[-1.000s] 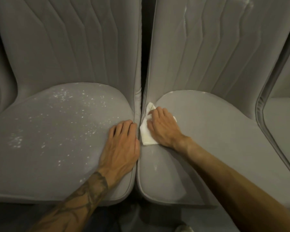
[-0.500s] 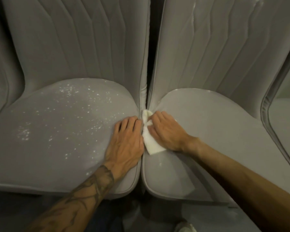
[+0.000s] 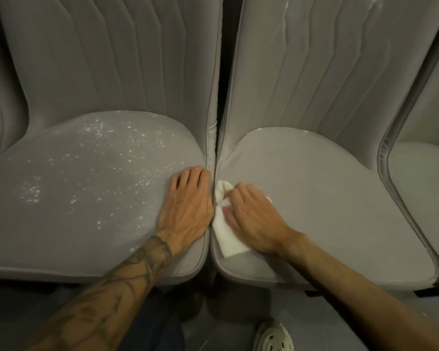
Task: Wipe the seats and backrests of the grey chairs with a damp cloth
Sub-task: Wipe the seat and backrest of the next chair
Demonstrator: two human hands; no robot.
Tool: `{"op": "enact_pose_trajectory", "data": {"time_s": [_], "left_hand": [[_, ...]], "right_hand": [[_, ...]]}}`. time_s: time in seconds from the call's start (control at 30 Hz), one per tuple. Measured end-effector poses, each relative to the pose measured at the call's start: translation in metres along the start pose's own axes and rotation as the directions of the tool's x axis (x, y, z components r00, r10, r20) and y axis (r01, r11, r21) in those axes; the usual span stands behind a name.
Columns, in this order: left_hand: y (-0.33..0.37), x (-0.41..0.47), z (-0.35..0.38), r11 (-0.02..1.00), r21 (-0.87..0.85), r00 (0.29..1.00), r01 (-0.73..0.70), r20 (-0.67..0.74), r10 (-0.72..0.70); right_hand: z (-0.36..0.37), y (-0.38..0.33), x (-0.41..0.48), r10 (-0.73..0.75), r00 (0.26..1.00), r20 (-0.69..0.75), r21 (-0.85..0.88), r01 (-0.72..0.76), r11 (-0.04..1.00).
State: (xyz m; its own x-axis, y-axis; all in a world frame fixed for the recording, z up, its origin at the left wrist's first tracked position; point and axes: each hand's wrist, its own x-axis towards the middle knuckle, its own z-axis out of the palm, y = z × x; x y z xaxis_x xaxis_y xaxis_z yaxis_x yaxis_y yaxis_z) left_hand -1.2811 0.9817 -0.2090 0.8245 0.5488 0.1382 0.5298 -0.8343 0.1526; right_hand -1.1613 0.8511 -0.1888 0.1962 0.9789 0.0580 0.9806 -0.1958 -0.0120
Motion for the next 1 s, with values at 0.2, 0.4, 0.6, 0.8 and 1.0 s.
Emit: {"op": "enact_pose_trajectory", "data": {"time_s": [0.2,0.4,0.6,0.8,1.0], "left_hand": [[0.0,0.001,0.003,1.0,-0.006,1.0,0.004,-0.014,-0.004],[0.002,0.0,0.004,1.0,0.001,1.0,-0.004,-0.012,0.004],[0.003,0.0,0.004,1.0,-0.006,1.0,-0.009,-0.029,0.009],[0.002,-0.003,0.003,1.0,0.014,0.999,-0.016,-0.045,0.017],[0.002,-0.003,0.004,0.999,0.021,0.998,-0.029,-0.055,0.03]], "right_hand": [[0.018,-0.04,-0.059,-0.015,0.994,-0.105,0.097,0.026,0.995],[0.014,-0.047,-0.036,0.202,0.97,-0.138,0.066,-0.194,0.979],[0.027,-0.071,-0.078,0.202,0.958,-0.203,0.064,-0.193,0.979],[0.022,-0.045,-0.093,0.275,0.934,-0.228,0.019,-0.278,0.96],[0.018,0.004,-0.136,0.561,0.773,-0.297,0.037,-0.578,0.815]]}}
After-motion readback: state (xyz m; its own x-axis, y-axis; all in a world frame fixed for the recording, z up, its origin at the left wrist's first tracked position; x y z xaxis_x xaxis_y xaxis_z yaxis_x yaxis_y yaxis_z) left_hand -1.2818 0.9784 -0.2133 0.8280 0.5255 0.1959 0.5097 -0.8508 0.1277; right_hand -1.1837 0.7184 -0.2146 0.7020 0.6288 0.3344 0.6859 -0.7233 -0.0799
